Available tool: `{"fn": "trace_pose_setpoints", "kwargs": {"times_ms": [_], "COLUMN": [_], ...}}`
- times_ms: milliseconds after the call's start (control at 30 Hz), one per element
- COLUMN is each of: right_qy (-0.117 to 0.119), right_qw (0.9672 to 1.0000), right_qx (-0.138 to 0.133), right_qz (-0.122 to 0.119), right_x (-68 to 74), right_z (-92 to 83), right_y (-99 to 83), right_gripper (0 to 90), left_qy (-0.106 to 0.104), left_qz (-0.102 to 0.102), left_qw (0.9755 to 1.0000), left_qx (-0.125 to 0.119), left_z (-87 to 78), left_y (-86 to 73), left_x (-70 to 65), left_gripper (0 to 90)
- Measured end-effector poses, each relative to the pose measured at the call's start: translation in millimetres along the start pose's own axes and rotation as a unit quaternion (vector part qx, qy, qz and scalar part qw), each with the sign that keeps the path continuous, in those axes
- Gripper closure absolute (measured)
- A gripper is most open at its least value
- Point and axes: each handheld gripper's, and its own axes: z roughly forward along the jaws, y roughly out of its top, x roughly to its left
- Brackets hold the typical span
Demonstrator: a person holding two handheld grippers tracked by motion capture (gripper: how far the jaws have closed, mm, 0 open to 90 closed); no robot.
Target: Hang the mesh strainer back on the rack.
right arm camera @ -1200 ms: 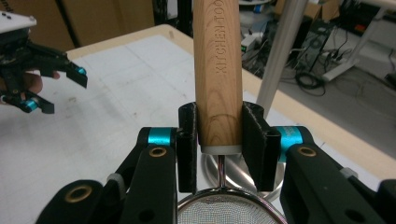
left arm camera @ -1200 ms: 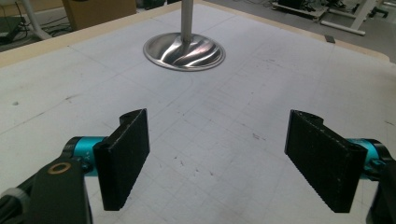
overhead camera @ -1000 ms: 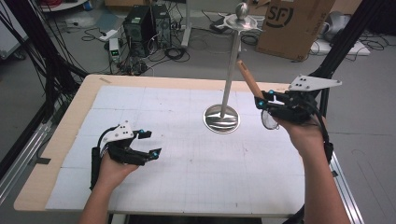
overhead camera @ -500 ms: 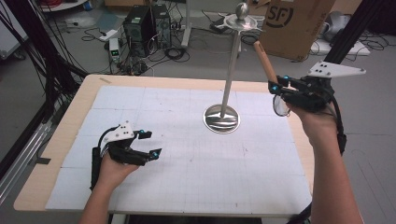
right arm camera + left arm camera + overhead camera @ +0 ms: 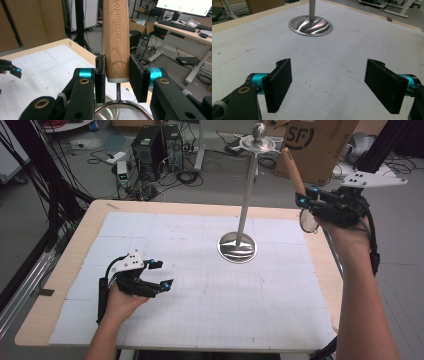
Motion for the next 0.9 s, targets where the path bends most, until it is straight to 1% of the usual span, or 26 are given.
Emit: {"fn": "trace_pose_setpoints", "kwargs": {"times_ms": [67, 100, 133, 200, 233, 267, 333, 367, 467, 533, 567, 600, 633, 733, 767, 900], "right_qy": [-0.002, -0.002, -0.002, -0.003, -0.003, -0.003, 0.000, 0.001, 0.007, 0.009, 0.009, 0.010, 0.011, 0.014, 0.015, 0.023], "right_qw": [1.0000, 1.0000, 1.0000, 1.0000, 0.9999, 0.9999, 0.9998, 0.9999, 0.9996, 0.9996, 0.9994, 0.9995, 0.9994, 0.9994, 0.9992, 0.9990], "right_qx": [0.002, 0.005, 0.006, 0.008, 0.013, 0.012, 0.018, 0.015, 0.024, 0.024, 0.028, 0.026, 0.030, 0.031, 0.034, 0.033], "right_qz": [0.000, 0.005, -0.001, 0.003, 0.010, 0.006, 0.013, 0.007, 0.015, 0.010, 0.017, 0.012, 0.015, 0.013, 0.017, 0.019], "right_x": [-1.5, -1.7, -3.2, -4.6, -4.6, -5.8, -5.2, -5.7, -3.2, -3.2, -1.7, -1.8, -0.7, 1.6, 3.0, 7.8], "right_z": [1.1, 2.1, 3.7, 6.7, 8.2, 10.3, 14.2, 16.6, 22.9, 28.0, 29.7, 32.2, 34.1, 40.2, 41.9, 51.8], "right_y": [1.9, 2.3, 2.4, 1.9, 1.4, 1.2, 0.4, 0.3, -0.6, -1.4, -1.7, -2.0, -1.9, -0.8, -0.3, -0.3], "right_gripper": [68.3, 68.3, 68.3, 68.3, 68.3, 68.3, 68.3, 68.3, 68.3, 68.2, 68.2, 68.2, 68.2, 68.2, 68.2, 68.1], "left_qy": [0.000, 0.000, -0.001, 0.000, 0.002, 0.003, 0.001, 0.001, 0.000, 0.000, 0.001, 0.001, 0.000, 0.001, 0.001, 0.000], "left_qz": [0.000, -0.001, -0.001, -0.001, 0.000, -0.001, -0.001, -0.001, -0.001, -0.002, -0.003, -0.003, -0.003, -0.004, -0.004, -0.003], "left_qw": [1.0000, 1.0000, 1.0000, 1.0000, 1.0000, 1.0000, 1.0000, 1.0000, 1.0000, 1.0000, 1.0000, 1.0000, 1.0000, 1.0000, 1.0000, 1.0000], "left_qx": [-0.001, -0.001, 0.000, -0.001, -0.001, -0.001, -0.001, -0.001, -0.001, -0.001, -0.002, -0.002, -0.002, -0.003, -0.003, -0.003], "left_z": [0.0, -0.1, -0.2, -0.3, -0.5, -0.6, -0.7, -0.8, -0.9, -1.0, -1.0, -1.0, -1.2, -1.4, -1.4, -1.2], "left_y": [0.0, 0.0, 0.0, 0.0, 0.0, 0.0, 0.0, -0.1, -0.2, -0.2, -0.2, -0.3, -0.2, -0.2, -0.2, -0.1], "left_x": [0.0, -0.1, 0.0, -0.1, 0.0, 0.1, 0.4, 0.6, 0.8, 0.7, 0.7, 0.8, 0.8, 0.8, 0.8, 0.8], "left_gripper": [22.6, 22.6, 22.6, 22.6, 22.6, 22.7, 22.7, 22.7, 22.6, 22.6, 22.7, 22.6, 22.7, 22.7, 22.6, 22.7]}}
